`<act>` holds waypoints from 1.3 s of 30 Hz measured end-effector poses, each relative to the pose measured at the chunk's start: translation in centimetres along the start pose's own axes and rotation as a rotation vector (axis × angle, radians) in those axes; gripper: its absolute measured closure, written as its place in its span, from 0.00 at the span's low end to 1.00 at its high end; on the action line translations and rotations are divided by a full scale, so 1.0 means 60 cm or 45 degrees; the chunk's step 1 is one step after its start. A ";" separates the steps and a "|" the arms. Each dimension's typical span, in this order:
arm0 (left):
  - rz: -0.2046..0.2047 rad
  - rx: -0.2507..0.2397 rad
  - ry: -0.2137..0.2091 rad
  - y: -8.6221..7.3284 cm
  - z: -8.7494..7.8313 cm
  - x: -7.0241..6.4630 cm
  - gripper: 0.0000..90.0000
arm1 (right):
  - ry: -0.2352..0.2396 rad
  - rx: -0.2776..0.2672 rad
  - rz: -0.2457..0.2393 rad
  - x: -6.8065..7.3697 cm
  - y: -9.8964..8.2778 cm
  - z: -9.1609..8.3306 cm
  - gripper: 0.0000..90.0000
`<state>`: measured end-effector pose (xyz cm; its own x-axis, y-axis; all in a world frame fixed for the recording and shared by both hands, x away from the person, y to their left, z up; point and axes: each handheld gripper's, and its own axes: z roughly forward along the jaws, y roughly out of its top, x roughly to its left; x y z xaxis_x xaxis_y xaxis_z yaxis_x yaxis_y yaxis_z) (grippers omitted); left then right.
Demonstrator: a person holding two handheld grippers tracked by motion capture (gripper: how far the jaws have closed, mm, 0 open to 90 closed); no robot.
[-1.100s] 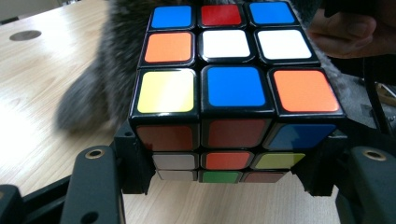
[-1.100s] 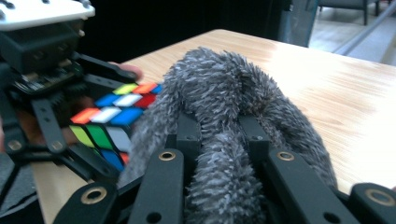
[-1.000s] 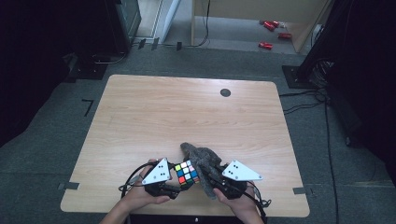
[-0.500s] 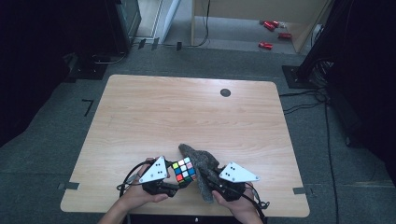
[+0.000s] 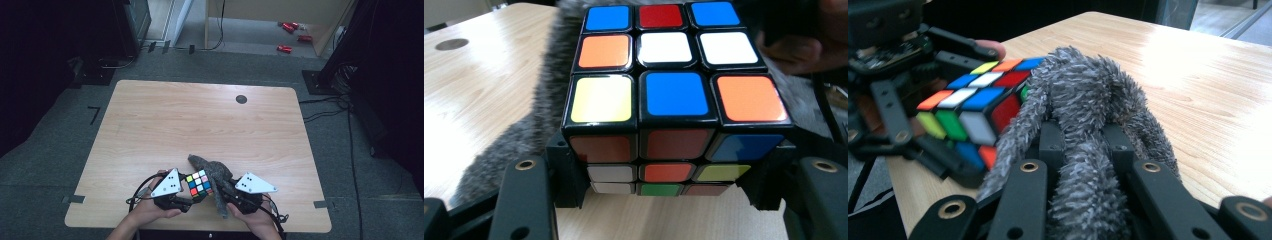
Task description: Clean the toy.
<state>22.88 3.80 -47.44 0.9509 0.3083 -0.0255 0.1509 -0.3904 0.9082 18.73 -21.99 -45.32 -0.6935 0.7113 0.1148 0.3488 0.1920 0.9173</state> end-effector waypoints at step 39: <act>0.005 -0.019 0.040 0.004 -0.005 0.002 0.39 | -0.022 -0.001 0.003 -0.005 -0.010 0.008 0.85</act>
<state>22.97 3.99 -47.08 0.9426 0.3339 -0.0090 0.1429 -0.3788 0.9144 19.05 -21.99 -46.07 -0.6820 0.7230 0.1102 0.3494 0.1897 0.9176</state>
